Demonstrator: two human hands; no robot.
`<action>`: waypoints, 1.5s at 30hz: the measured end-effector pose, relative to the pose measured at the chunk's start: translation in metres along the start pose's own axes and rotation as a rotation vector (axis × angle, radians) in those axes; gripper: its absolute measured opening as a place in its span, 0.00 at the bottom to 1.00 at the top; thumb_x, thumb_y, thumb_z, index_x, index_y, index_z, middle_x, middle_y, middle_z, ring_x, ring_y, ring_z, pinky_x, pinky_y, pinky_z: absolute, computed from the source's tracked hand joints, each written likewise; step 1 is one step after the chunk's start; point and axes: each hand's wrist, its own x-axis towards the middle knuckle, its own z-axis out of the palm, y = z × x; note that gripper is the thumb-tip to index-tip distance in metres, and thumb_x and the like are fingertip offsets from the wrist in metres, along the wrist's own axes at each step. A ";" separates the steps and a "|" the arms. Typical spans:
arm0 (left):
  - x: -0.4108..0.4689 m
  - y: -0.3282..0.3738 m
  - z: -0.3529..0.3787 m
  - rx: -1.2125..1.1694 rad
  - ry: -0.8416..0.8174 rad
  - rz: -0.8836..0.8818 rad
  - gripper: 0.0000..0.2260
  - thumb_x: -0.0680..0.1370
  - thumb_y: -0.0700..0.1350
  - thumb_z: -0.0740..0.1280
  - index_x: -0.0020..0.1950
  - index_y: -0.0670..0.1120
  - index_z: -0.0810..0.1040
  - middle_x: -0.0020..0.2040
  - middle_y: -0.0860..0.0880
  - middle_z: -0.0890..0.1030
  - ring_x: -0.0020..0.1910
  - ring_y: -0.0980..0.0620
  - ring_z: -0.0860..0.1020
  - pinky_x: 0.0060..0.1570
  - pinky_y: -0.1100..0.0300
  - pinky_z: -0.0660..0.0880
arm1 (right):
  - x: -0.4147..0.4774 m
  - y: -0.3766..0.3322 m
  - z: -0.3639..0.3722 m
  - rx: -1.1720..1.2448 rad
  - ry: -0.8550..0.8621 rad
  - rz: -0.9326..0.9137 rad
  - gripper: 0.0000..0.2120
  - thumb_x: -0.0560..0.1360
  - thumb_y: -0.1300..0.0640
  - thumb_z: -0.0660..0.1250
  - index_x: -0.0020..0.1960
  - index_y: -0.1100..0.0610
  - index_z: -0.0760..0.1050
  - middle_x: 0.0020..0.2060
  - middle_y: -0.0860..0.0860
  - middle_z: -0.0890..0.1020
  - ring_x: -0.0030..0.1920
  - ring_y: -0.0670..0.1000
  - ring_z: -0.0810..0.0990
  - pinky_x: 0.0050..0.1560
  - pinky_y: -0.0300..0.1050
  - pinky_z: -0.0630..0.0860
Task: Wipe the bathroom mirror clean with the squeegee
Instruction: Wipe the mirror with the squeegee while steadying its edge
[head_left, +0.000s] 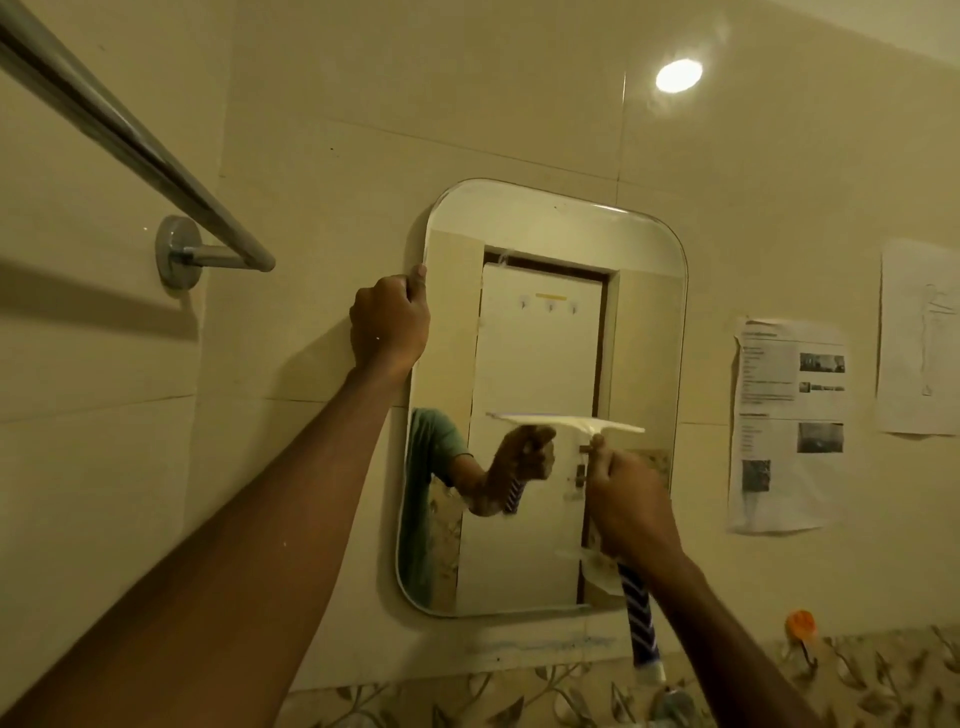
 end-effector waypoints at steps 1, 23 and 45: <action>-0.002 -0.001 0.000 0.001 -0.003 0.003 0.20 0.82 0.53 0.54 0.36 0.44 0.71 0.29 0.50 0.71 0.26 0.59 0.64 0.26 0.66 0.55 | 0.008 -0.008 -0.008 0.024 0.005 -0.002 0.24 0.84 0.48 0.49 0.37 0.59 0.73 0.26 0.52 0.75 0.21 0.46 0.71 0.22 0.37 0.68; -0.035 -0.032 0.010 -0.009 0.033 0.027 0.21 0.82 0.55 0.55 0.37 0.44 0.75 0.32 0.49 0.74 0.27 0.56 0.69 0.26 0.67 0.61 | 0.046 -0.019 -0.039 0.076 0.067 -0.057 0.23 0.84 0.47 0.51 0.35 0.56 0.70 0.26 0.51 0.73 0.22 0.47 0.71 0.22 0.38 0.69; -0.081 -0.057 0.012 0.018 0.009 0.001 0.25 0.81 0.57 0.56 0.44 0.38 0.80 0.43 0.37 0.83 0.43 0.38 0.80 0.37 0.55 0.69 | -0.005 0.029 -0.004 0.039 0.099 -0.065 0.23 0.84 0.48 0.50 0.37 0.57 0.74 0.31 0.58 0.79 0.28 0.53 0.76 0.28 0.49 0.76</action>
